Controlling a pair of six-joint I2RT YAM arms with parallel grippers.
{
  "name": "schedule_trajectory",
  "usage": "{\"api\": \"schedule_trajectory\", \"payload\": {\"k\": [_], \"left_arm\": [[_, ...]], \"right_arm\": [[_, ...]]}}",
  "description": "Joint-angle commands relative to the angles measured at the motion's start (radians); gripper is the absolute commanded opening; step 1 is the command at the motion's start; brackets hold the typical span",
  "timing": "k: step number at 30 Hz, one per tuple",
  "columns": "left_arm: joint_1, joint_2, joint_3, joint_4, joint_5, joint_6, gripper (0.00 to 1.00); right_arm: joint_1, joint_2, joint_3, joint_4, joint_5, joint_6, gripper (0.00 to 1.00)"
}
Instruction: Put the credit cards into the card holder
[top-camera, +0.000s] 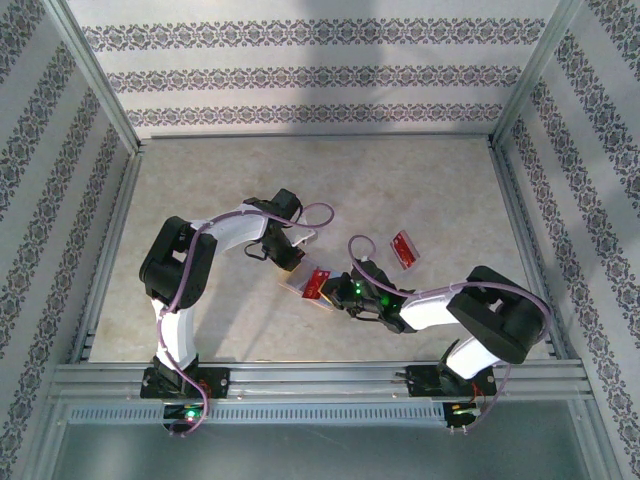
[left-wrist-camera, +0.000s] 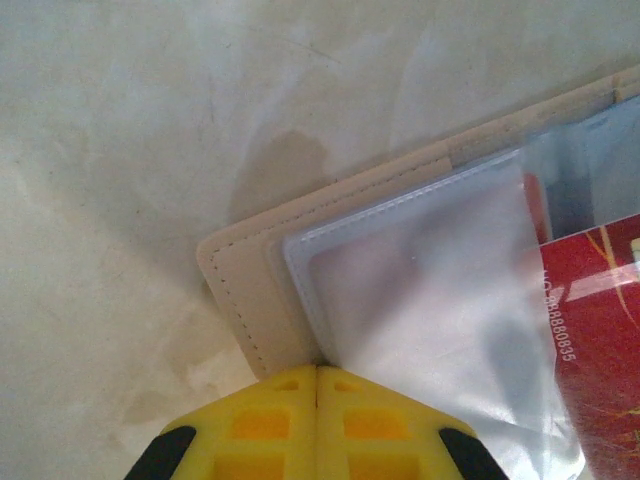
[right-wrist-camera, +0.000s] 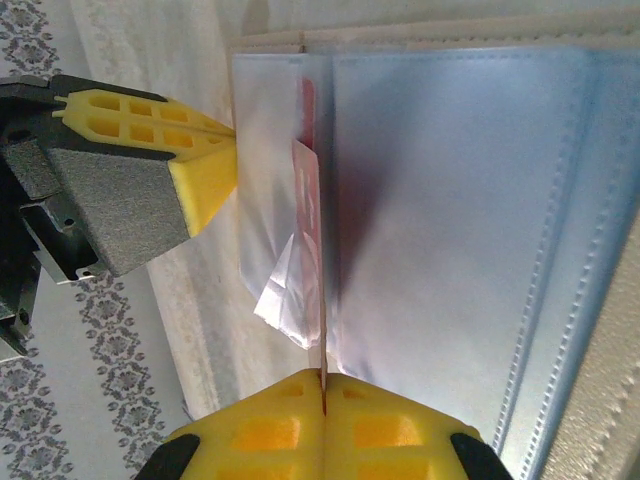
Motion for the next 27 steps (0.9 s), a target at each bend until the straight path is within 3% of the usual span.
{"api": "schedule_trajectory", "payload": {"k": [1, 27], "left_arm": [[-0.008, 0.005, -0.029, 0.004, -0.032, 0.002, 0.00], [-0.009, -0.002, -0.037, 0.012, -0.039, 0.001, 0.00]], "right_arm": [[-0.009, 0.023, 0.008, 0.046, 0.014, 0.009, 0.00], [0.019, 0.115, -0.016, 0.175, 0.141, 0.034, 0.00]]}}
